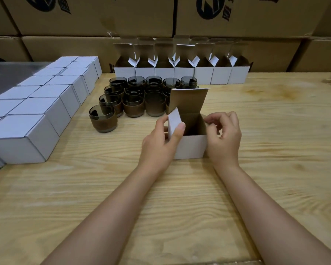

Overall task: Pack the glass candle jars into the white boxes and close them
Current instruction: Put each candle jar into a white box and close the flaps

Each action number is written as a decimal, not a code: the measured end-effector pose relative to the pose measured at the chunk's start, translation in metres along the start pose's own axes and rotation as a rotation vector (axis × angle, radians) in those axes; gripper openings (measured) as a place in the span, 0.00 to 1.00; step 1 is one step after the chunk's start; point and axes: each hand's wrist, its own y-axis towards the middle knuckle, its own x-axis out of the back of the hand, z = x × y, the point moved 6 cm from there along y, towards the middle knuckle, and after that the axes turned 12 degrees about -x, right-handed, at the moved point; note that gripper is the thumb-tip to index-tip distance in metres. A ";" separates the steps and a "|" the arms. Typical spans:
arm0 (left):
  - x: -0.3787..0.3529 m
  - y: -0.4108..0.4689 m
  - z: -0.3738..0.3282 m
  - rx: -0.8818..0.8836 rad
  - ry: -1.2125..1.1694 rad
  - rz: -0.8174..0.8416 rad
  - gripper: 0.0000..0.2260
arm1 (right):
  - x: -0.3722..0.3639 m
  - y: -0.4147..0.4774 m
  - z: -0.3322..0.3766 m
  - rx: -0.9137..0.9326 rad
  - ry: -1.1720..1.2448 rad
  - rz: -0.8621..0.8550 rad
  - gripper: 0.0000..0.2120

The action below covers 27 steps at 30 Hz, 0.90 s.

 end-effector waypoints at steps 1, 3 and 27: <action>0.001 0.000 0.000 -0.010 -0.002 -0.022 0.39 | 0.000 -0.001 0.001 0.010 0.000 -0.001 0.08; 0.001 -0.001 0.000 -0.036 -0.034 -0.056 0.36 | 0.001 -0.001 0.002 0.024 0.001 0.001 0.08; 0.006 0.001 0.010 -0.036 -0.203 0.015 0.38 | -0.010 0.008 0.014 -0.021 -0.346 0.350 0.29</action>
